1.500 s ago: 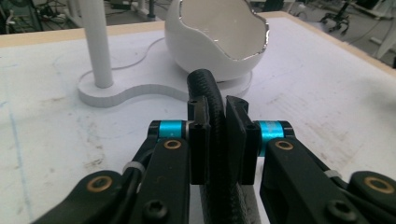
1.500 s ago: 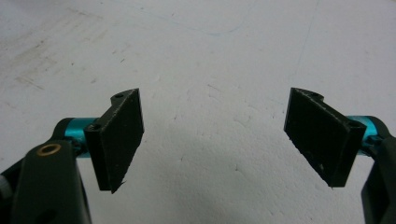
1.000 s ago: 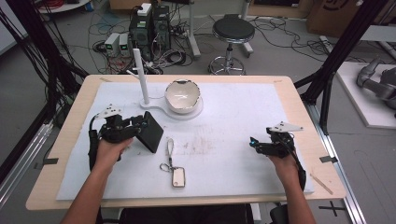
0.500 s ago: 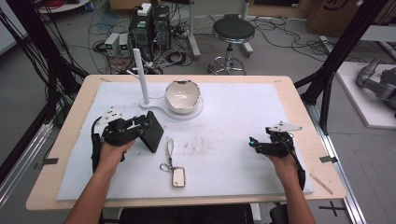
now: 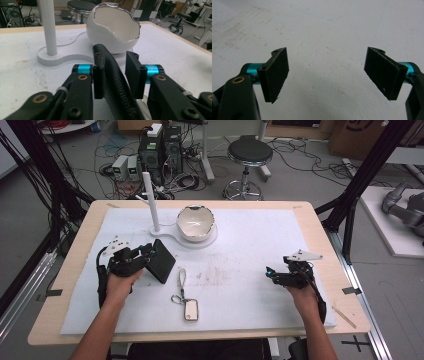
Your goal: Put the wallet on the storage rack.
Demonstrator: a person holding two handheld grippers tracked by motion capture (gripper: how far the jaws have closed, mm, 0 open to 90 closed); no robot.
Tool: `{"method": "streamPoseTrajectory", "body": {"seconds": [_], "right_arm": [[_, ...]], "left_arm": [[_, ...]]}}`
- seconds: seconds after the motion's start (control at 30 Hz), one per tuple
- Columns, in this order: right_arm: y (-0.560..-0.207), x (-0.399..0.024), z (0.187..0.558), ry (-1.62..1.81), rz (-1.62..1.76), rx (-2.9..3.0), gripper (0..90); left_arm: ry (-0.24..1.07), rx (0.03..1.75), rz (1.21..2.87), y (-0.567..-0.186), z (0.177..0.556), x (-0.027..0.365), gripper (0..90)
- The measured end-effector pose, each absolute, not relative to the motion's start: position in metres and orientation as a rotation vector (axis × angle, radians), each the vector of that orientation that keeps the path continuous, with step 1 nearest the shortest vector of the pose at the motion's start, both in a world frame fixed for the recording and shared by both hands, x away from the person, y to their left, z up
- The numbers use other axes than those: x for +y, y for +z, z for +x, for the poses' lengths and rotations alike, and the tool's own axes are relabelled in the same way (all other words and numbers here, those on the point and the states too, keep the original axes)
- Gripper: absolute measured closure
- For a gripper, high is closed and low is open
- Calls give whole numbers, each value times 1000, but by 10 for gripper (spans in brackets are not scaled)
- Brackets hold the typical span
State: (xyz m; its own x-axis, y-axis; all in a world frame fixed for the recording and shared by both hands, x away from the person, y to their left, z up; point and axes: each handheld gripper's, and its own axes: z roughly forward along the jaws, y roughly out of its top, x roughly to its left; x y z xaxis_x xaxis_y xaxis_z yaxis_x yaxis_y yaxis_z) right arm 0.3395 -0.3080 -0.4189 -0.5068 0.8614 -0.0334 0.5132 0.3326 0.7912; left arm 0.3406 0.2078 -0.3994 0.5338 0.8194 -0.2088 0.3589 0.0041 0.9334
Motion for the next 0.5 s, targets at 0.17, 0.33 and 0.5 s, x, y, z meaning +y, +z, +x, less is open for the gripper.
{"method": "streamPoseTrajectory", "body": {"seconds": [0.17,0.33,0.5], "right_arm": [[-419,-304,342,1054,1202,2165,202],[-418,-285,348,1112,1172,2218,202],[-418,-266,354,1171,1121,2267,202]], "left_arm": [[519,1022,1616,-396,341,201,726],[538,1030,1630,-395,341,200,773],[507,1005,1624,-394,341,198,798]]}}
